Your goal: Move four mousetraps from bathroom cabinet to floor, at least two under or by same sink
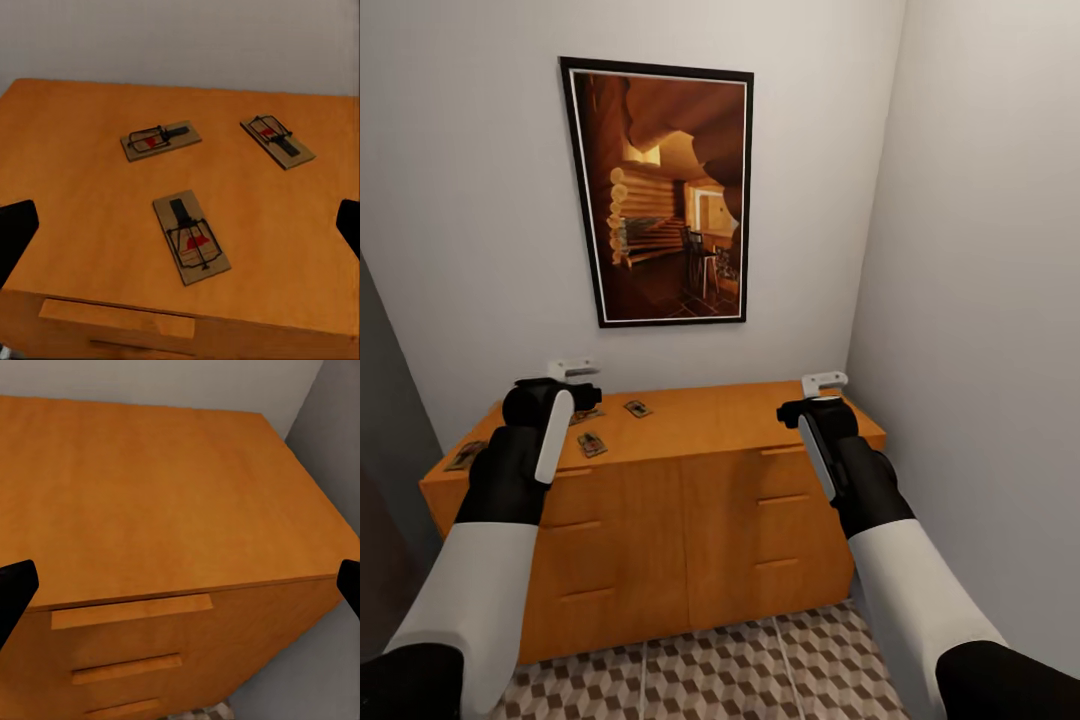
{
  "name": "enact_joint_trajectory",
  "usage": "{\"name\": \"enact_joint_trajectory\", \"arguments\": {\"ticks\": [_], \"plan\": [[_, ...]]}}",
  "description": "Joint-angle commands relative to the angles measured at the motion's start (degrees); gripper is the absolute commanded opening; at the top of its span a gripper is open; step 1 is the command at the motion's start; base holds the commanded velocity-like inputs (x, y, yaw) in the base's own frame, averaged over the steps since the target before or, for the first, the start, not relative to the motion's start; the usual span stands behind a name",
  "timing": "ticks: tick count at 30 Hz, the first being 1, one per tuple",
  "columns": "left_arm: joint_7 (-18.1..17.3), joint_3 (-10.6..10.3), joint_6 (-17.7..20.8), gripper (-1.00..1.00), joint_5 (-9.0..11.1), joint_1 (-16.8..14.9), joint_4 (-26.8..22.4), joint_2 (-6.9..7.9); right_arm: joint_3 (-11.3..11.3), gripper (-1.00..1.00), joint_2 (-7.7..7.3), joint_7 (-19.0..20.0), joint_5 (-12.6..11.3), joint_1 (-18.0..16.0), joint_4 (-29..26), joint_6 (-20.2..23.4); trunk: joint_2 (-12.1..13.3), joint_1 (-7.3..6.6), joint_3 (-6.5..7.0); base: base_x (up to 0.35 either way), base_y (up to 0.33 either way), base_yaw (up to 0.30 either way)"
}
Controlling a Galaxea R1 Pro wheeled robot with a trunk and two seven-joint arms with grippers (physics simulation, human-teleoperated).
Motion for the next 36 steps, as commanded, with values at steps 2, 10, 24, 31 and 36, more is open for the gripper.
{"name": "enact_joint_trajectory", "arguments": {"ticks": [2, 10, 24, 31, 36], "plan": [[0.5, 0.1, 0.1, 1.0, 2.2, 0.3, 0.0, -0.55, 0.1, 1.0, 0.02, 0.0, 0.3, 0.0, 0.5, 0.4, 0.0, 0.0, -0.07, 0.028, 0.0, 0.0], [0.6, 0.1, 0.0, 1.0, 4.4, 0.6, -0.1, -1.05, 0.2, 1.0, 0.04, 0.0, 0.3, 0.0, 2.0, 0.4, 0.0, 0.0, -0.07, 0.008, 0.0, 0.0], [0.5, 0.2, 0.0, 1.0, 4.8, 0.8, 0.1, -1.25, 0.2, 1.0, 0.04, -0.1, 0.3, 0.2, 2.5, 0.5, 0.0, 0.0, -0.07, 0.059, 0.0, 0.0], [0.5, 0.3, -0.1, 1.0, 6.5, 0.8, 0.7, -1.28, 0.2, 1.0, 0.04, -0.1, 0.4, 0.3, 3.7, 0.5, 0.0, 0.0, -0.07, 0.293, 0.0, 0.0], [0.6, 0.6, -0.2, 1.0, 9.9, 0.8, 1.5, -1.08, 0.2, 1.0, 0.11, -0.1, 0.4, 0.4, 4.0, 0.5, 0.0, 0.0, -0.07, 0.329, -0.004, 0.0]]}}
